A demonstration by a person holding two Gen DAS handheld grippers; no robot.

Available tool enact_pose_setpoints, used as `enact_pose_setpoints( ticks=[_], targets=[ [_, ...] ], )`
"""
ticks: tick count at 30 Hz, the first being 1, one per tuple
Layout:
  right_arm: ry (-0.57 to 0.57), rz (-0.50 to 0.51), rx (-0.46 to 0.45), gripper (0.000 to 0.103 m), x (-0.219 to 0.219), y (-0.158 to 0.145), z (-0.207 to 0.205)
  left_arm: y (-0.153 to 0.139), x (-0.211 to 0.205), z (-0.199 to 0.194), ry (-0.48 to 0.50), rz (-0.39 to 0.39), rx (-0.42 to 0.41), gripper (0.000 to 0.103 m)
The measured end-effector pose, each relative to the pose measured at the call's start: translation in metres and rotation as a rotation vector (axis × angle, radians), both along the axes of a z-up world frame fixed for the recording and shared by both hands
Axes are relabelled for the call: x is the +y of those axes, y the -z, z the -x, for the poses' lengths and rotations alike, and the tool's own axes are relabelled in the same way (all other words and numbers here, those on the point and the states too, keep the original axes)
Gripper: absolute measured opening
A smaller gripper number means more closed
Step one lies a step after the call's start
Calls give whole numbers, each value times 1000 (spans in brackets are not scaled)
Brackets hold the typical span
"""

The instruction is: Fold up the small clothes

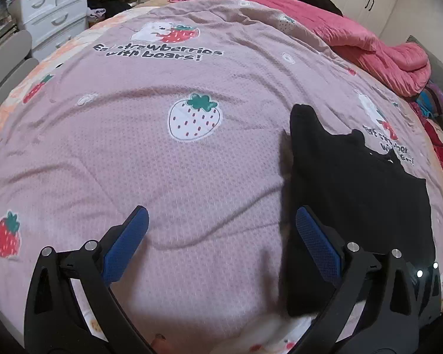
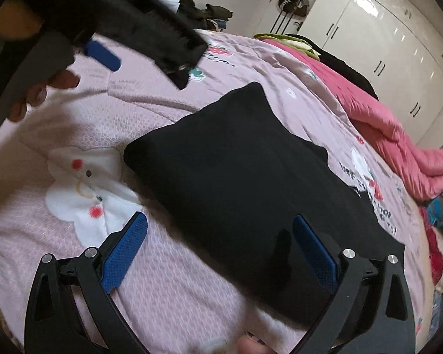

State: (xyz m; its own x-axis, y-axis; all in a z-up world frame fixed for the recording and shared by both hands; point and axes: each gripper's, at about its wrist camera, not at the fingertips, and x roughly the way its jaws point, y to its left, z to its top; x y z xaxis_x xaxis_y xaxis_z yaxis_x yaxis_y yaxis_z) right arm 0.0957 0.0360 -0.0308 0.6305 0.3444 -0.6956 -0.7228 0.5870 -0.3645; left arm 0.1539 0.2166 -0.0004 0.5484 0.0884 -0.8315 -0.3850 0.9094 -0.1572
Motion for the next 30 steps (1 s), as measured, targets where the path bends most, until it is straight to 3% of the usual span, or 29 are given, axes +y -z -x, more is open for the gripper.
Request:
enact_pose_setpoints(
  ticks=[10,12,14,15,17,23,30],
  targets=[
    [-8,18,-75,97,26,6,-14,4,6,-20,14,-10,21,94],
    [-6,6,-121,91,27,2,-13,5,6,-23,19,-9,26,94],
    [-15,-13,-135,62,24,-2,-11,5,5,-27,25,-6,31,94],
    [-17,-15,-143,57,23,-4,-9,5,4,-29,28,-6,32,94],
    [-12,-8,-156,15,20,-8,-6,3,1,-35,34,0,31,94],
    [13,-101,-176,12,-8,-31,-4,-3,-17,-60,90,103,26,94],
    [45,-159,-167,12,-34,-45,-8,-14,-57,-88,177,161,37,94]
  ],
)
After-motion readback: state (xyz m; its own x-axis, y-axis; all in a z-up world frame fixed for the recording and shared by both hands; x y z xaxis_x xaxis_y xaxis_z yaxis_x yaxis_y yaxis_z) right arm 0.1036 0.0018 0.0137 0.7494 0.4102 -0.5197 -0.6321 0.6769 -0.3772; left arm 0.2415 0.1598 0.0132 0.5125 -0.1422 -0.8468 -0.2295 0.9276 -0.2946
